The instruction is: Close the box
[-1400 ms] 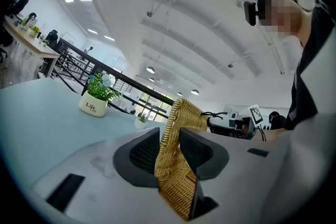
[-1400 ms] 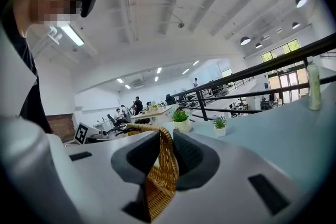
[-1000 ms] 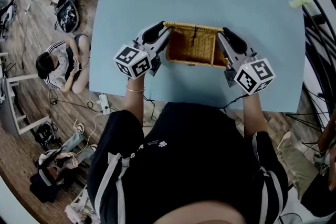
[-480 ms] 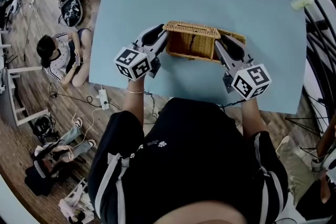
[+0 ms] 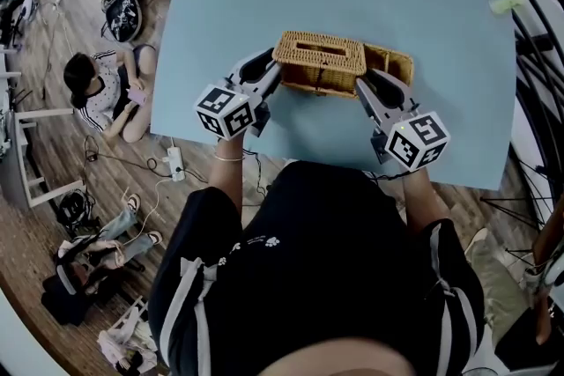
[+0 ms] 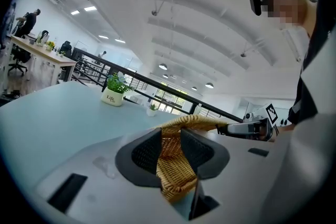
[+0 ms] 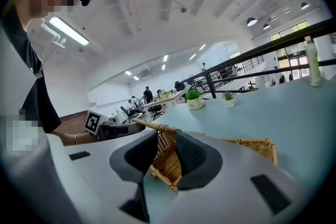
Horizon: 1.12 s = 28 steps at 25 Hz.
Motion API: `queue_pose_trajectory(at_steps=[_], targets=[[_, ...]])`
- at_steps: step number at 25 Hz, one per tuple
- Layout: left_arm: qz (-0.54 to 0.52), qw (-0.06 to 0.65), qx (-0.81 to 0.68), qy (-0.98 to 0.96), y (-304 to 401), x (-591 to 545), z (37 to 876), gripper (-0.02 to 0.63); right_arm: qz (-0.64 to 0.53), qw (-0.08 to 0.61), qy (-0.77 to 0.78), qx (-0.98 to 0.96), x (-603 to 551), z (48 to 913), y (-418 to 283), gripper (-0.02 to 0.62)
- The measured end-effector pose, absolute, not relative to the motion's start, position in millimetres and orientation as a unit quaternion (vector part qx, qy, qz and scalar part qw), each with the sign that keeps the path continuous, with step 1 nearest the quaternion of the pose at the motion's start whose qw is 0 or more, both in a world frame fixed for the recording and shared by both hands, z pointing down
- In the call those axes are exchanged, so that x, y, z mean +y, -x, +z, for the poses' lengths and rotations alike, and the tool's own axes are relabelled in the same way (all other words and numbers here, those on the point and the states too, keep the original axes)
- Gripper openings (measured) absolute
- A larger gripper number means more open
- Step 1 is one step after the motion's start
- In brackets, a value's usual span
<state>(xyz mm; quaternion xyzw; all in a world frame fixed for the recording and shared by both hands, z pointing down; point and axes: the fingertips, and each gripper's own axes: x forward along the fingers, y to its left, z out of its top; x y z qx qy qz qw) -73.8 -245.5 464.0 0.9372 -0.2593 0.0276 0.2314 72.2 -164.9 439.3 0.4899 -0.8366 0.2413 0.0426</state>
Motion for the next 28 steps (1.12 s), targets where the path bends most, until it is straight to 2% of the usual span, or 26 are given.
queue_pose_trajectory(at_steps=[28], targets=[[0.060, 0.278, -0.290, -0.914, 91, -208, 504, 0.114, 0.319, 0.091, -0.462, -0.823, -135, 491, -61, 0.078]])
